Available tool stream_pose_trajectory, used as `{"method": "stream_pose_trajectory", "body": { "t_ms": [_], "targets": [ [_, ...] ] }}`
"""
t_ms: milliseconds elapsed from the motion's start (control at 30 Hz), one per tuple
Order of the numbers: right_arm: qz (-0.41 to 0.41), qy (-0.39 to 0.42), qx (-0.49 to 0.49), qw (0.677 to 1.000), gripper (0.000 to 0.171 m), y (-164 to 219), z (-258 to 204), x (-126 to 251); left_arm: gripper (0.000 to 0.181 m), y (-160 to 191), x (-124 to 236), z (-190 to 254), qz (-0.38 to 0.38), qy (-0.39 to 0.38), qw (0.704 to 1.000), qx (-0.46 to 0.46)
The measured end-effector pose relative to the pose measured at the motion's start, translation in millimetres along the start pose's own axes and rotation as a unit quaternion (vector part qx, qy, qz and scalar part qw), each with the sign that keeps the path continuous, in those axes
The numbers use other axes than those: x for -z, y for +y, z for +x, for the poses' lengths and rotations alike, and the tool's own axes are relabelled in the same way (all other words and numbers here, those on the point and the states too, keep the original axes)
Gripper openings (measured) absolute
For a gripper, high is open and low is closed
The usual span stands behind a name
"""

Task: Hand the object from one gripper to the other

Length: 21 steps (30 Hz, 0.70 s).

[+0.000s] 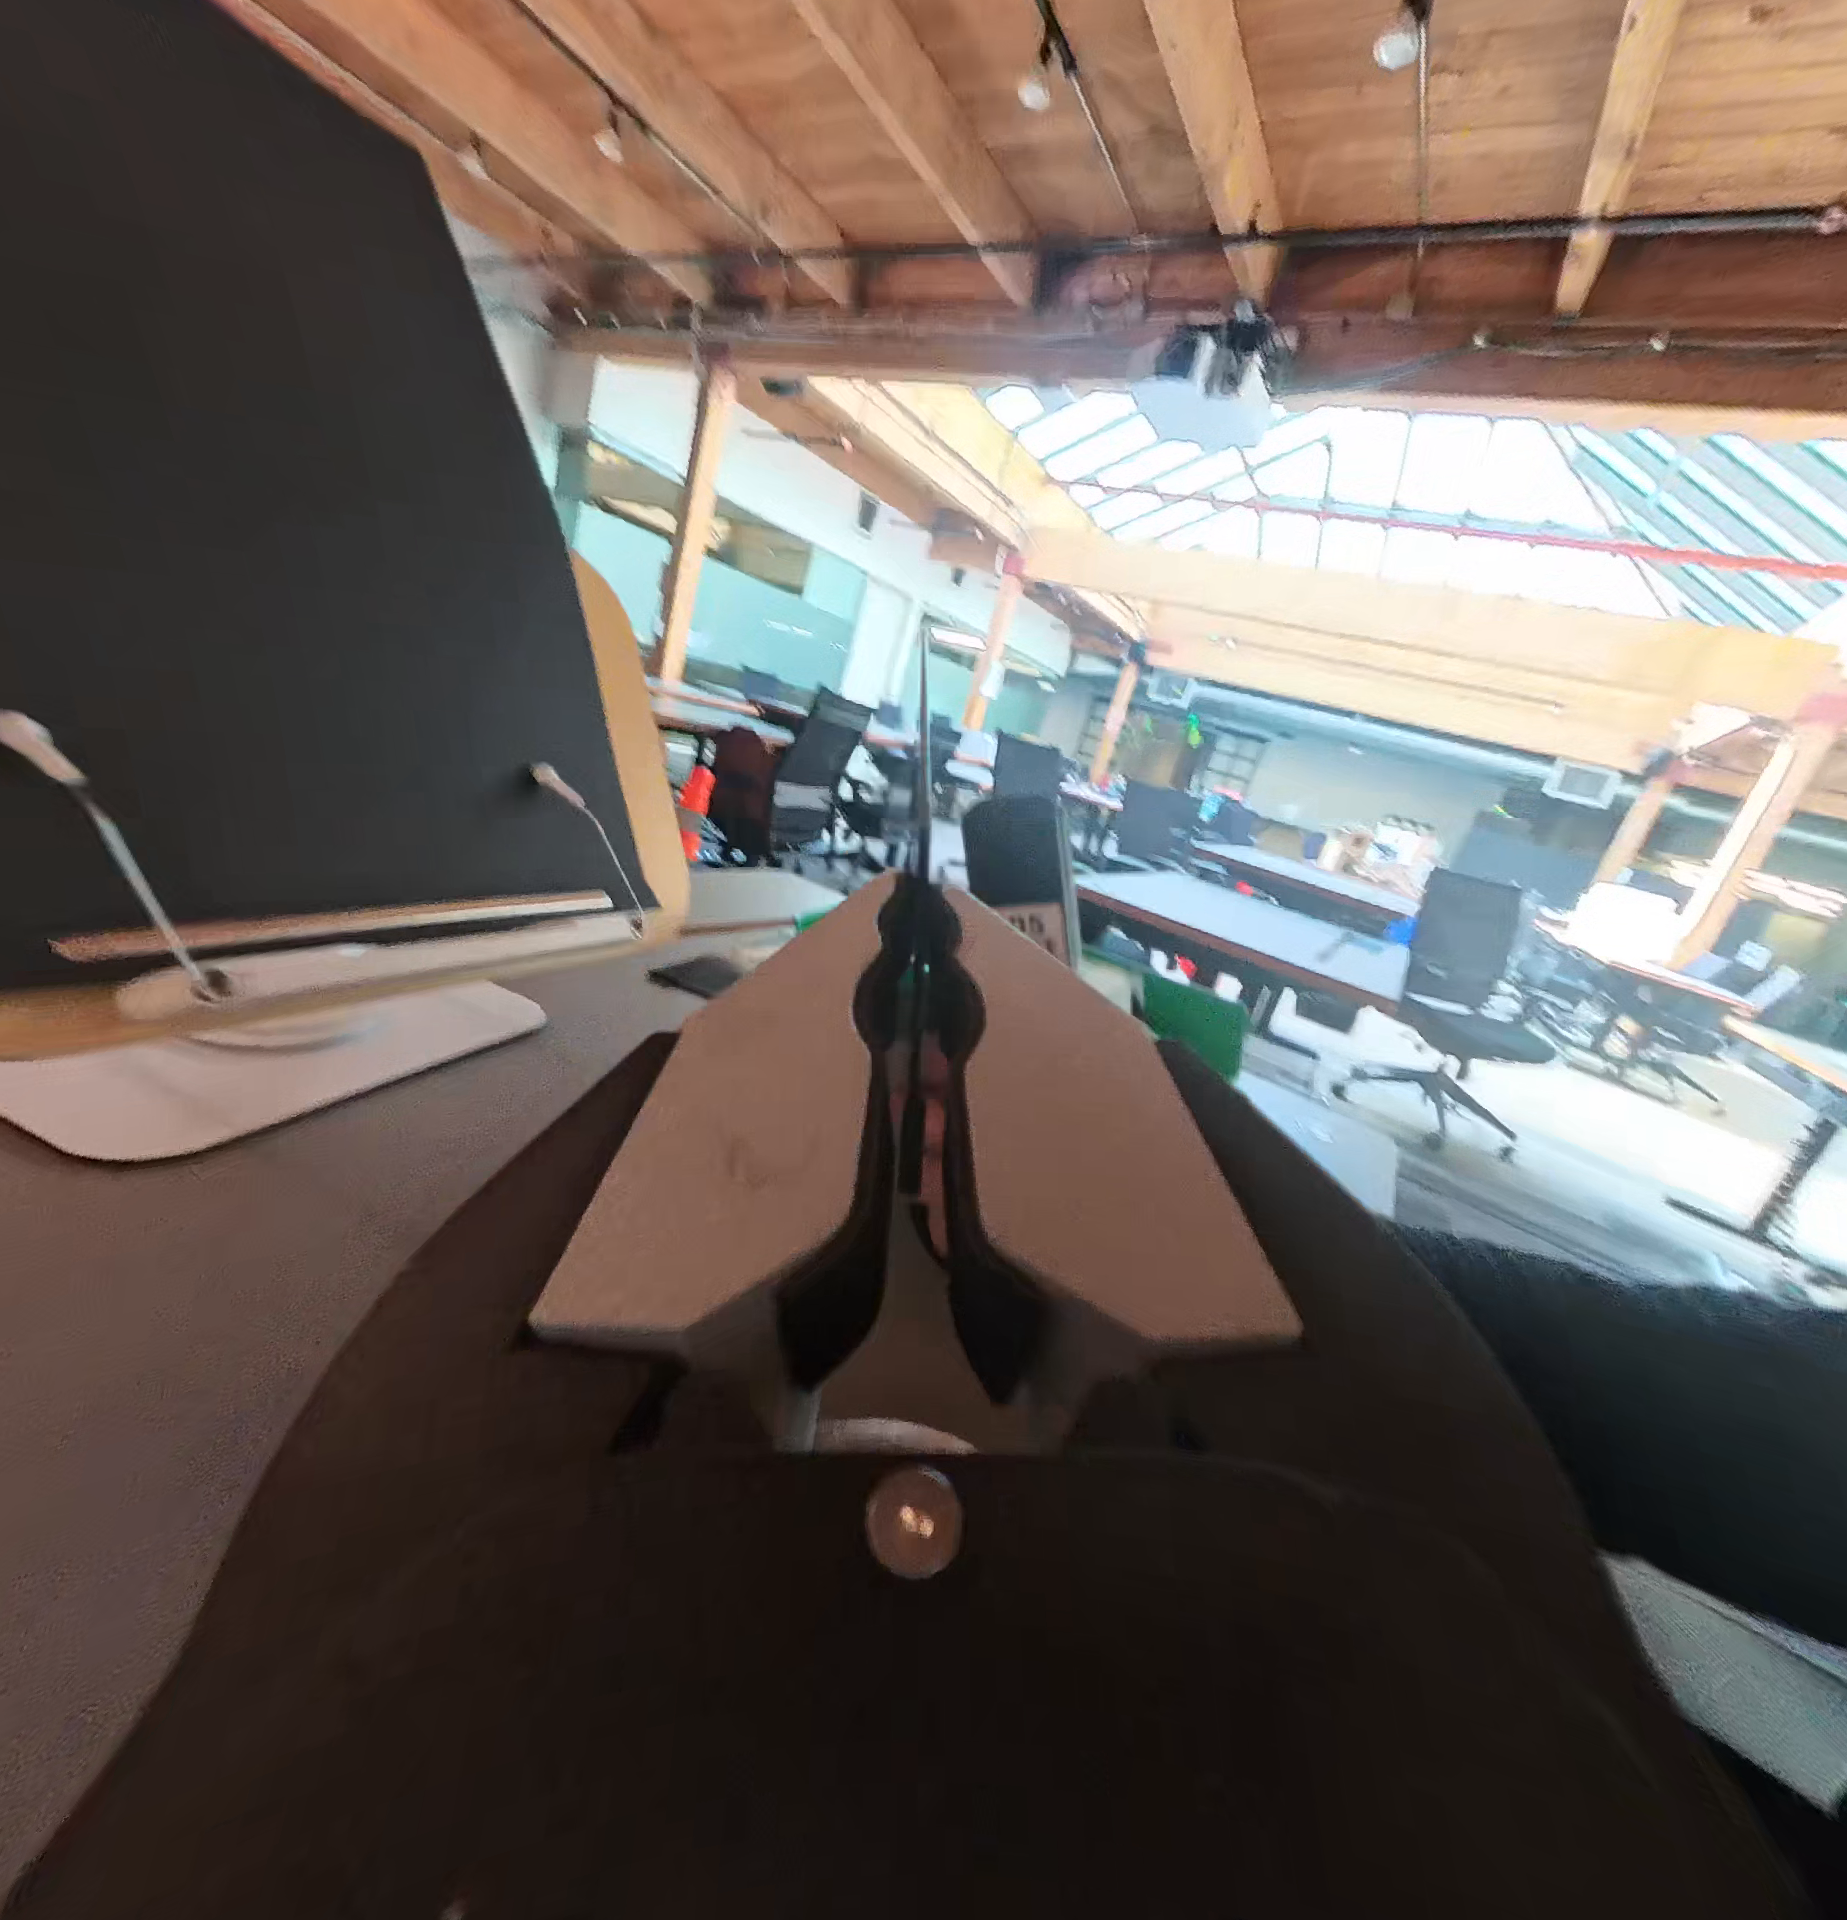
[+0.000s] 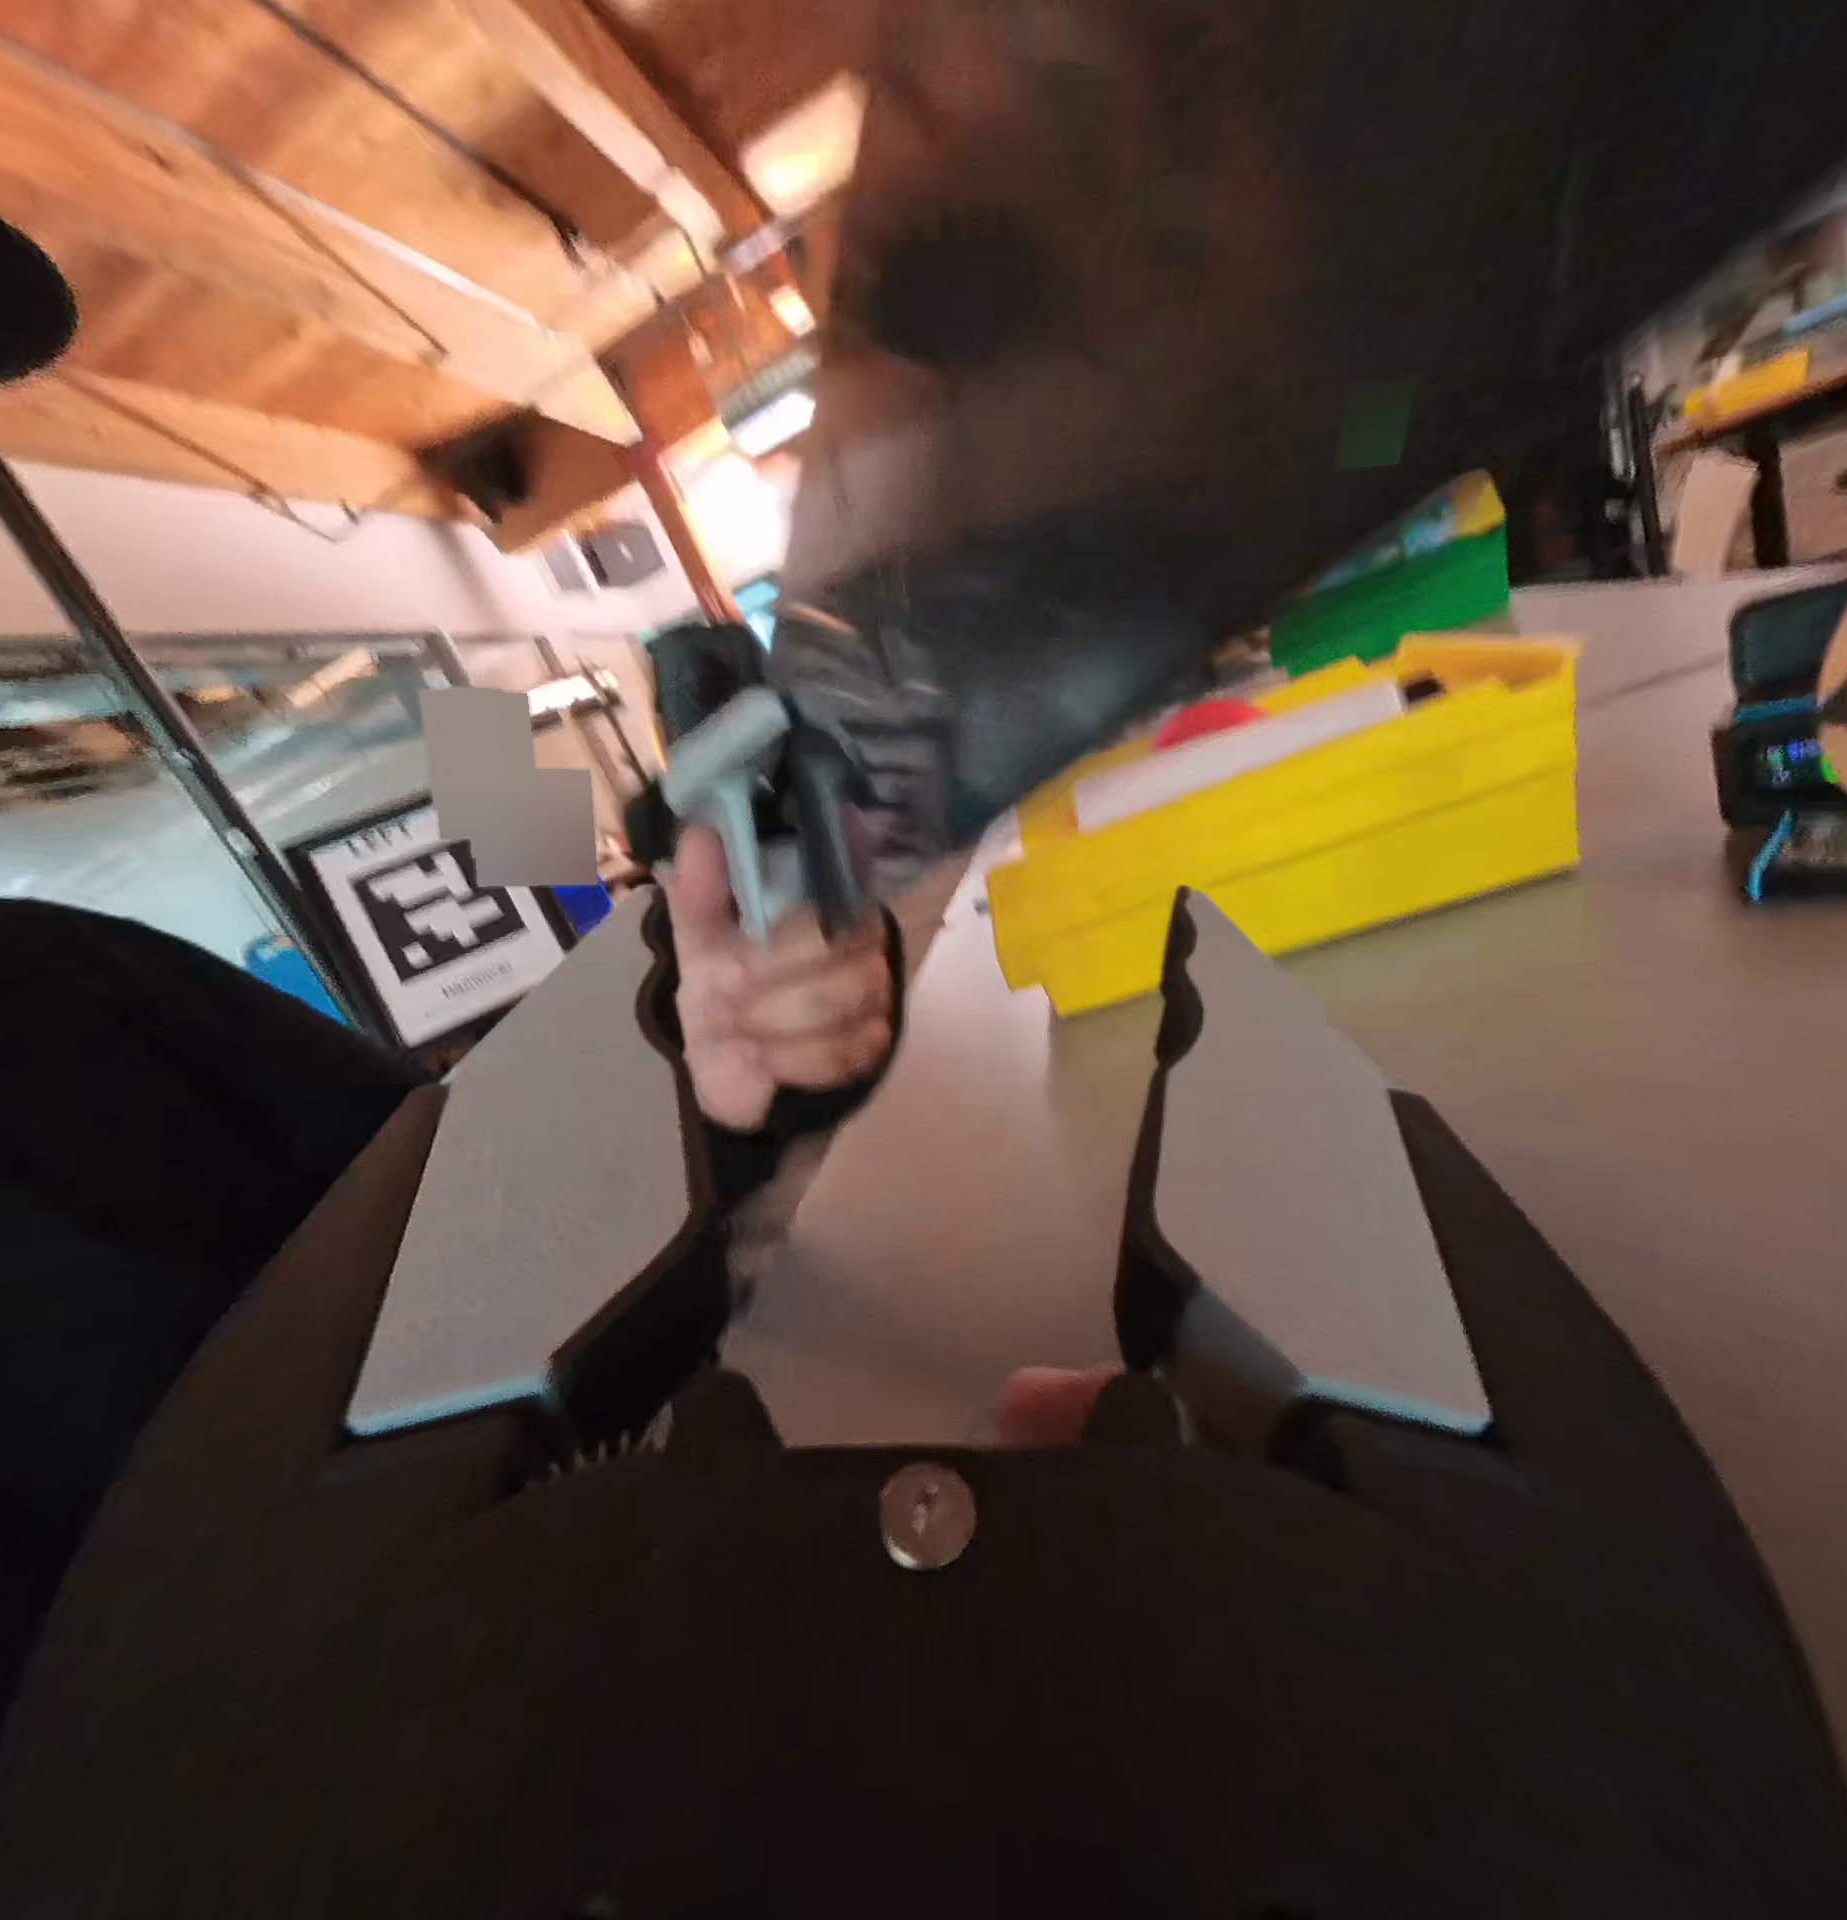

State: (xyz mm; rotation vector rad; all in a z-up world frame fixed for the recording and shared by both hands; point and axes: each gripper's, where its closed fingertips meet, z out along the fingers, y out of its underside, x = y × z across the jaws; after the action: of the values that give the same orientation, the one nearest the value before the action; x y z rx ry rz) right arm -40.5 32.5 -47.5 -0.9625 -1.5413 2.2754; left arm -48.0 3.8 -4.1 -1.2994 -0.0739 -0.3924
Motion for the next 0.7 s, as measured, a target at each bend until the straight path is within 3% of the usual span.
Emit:
{"method": "stream_pose_trajectory", "body": {
  "t_ms": [67, 100, 133, 200, 300, 367, 433, 533, 600, 667, 700],
  "targets": [
    [0.048, -0.022, -0.004, 0.999, 0.074, -19.9, -7.3, 10.9, 0.0, 15.7, -8.2, -2.3, -0.025, 0.01, 1.0, 0.004],
    [0.062, -0.014, -0.01, 0.998, 0.055, -26.6, -3.5, 16.2, 0.0, 21.7, -10.9, -1.9, -0.035, 0.022, 0.999, 0.014],
    [0.067, 0.002, -0.012, 0.998, 0.018, -30.2, 3.6, 21.3, 0.0, 28.7, -13.3, -2.6, -0.049, 0.032, 0.998, 0.027],
    [0.076, 0.0, 0.004, 0.997, 0.0, -36.8, 3.2, 30.1, 0.001, 43.6, -17.8, -8.5, -0.086, 0.053, 0.993, 0.059],
    [0.062, 0.06, 0.086, 0.993, 0.0, -39.3, 6.7, 30.9, 0.007, 54.8, -22.4, -35.2, -0.131, 0.052, 0.986, 0.094],
    [0.039, 0.138, 0.169, 0.975, 0.0, -39.5, 16.2, 32.8, 0.026, 61.0, -23.4, -60.6, -0.167, 0.018, 0.984, 0.061],
    [-0.006, 0.258, 0.269, 0.928, 0.0, -40.4, 36.5, 43.4, 0.045, 65.1, -24.5, -76.7, -0.203, 0.001, 0.979, 0.034],
    [-0.089, 0.417, 0.438, 0.791, 0.0, -45.9, 58.7, 65.2, 0.056, 75.9, -28.7, -77.7, -0.243, 0.04, 0.968, 0.047],
    [-0.131, 0.462, 0.519, 0.707, 0.0, -44.5, 64.4, 69.3, 0.058, 82.3, -35.3, -76.7, -0.241, 0.072, 0.964, 0.085],
    [-0.167, 0.462, 0.574, 0.655, 0.0, -36.4, 68.9, 65.5, 0.06, 86.5, -37.8, -67.7, -0.229, 0.131, 0.956, 0.125],
    [-0.194, 0.451, 0.594, 0.637, 0.0, -29.4, 73.1, 63.9, 0.05, 85.3, -35.9, -61.0, -0.214, 0.167, 0.949, 0.158]
  ]
}}
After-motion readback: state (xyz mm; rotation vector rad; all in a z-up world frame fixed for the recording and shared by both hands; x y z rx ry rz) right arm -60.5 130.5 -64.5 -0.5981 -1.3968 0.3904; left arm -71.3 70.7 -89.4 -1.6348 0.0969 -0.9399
